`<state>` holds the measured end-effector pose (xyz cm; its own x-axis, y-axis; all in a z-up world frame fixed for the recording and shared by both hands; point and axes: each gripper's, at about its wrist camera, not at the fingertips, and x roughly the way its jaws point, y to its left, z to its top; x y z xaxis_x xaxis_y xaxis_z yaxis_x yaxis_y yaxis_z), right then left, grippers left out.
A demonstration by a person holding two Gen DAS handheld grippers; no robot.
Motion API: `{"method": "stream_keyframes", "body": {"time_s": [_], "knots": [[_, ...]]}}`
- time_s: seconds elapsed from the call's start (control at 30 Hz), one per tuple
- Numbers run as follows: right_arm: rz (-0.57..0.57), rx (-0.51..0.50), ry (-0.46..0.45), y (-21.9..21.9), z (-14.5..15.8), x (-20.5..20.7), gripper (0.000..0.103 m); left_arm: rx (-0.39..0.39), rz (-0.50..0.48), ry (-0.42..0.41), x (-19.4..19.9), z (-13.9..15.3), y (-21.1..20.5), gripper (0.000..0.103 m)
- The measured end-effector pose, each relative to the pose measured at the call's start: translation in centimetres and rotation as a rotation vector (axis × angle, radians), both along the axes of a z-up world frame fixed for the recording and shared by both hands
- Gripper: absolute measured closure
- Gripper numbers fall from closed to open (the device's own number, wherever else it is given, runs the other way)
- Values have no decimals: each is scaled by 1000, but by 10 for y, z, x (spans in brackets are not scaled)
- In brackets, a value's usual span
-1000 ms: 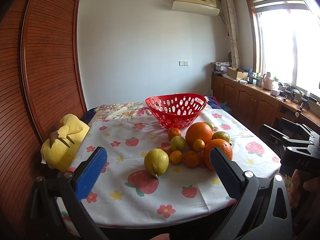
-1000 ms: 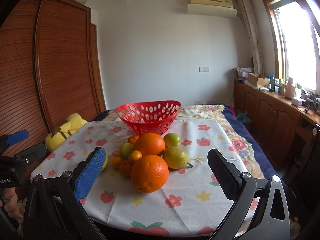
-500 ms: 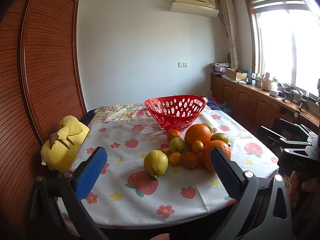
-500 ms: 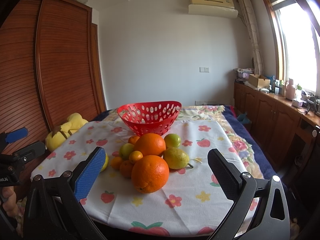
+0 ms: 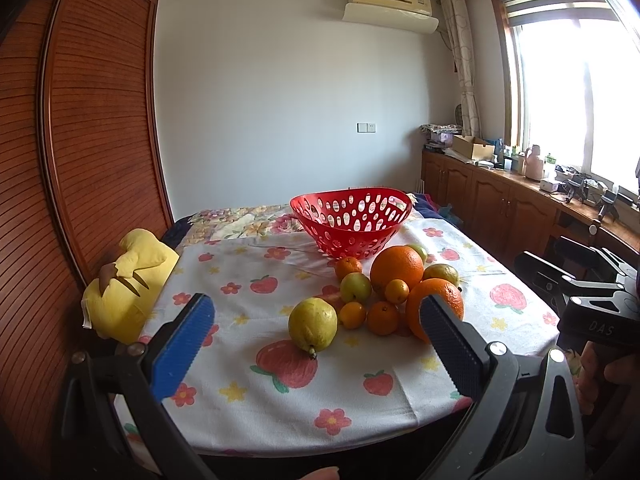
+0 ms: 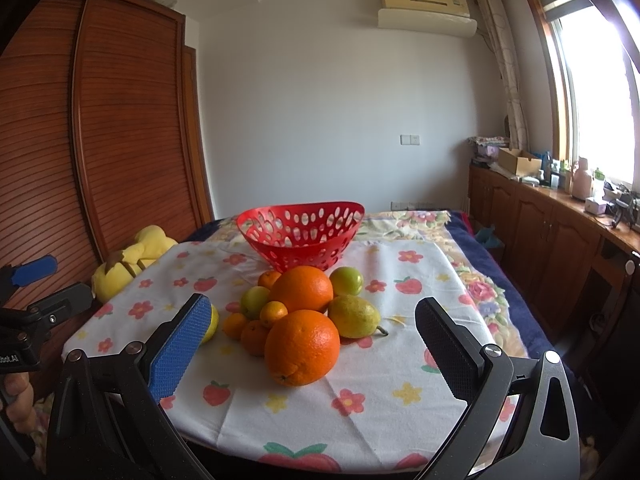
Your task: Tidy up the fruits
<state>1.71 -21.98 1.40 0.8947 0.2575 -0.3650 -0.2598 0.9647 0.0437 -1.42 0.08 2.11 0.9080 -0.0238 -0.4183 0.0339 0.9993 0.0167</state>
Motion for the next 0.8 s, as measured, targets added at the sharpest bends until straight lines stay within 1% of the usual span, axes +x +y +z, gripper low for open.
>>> {"method": "stream_keyframes", "body": {"time_s": [0.13,0.27,0.5,0.6,0.8], "knots": [[2,-1,2,4,1,-1,0,2,1,10,2,-3,2,0],[4,-3,12,5,-2,1,0,-3,0,25,6,-12,4,0],[18,0,54,5,-19,12,0,-3,4,63,18,-33,11,0],[29,-14,69,9,-26,20,0,-14,-1,79,24,-41,15,0],[59,-39,89,18,-37,39,0,-8,-18,109,44,-50,23,0]]}}
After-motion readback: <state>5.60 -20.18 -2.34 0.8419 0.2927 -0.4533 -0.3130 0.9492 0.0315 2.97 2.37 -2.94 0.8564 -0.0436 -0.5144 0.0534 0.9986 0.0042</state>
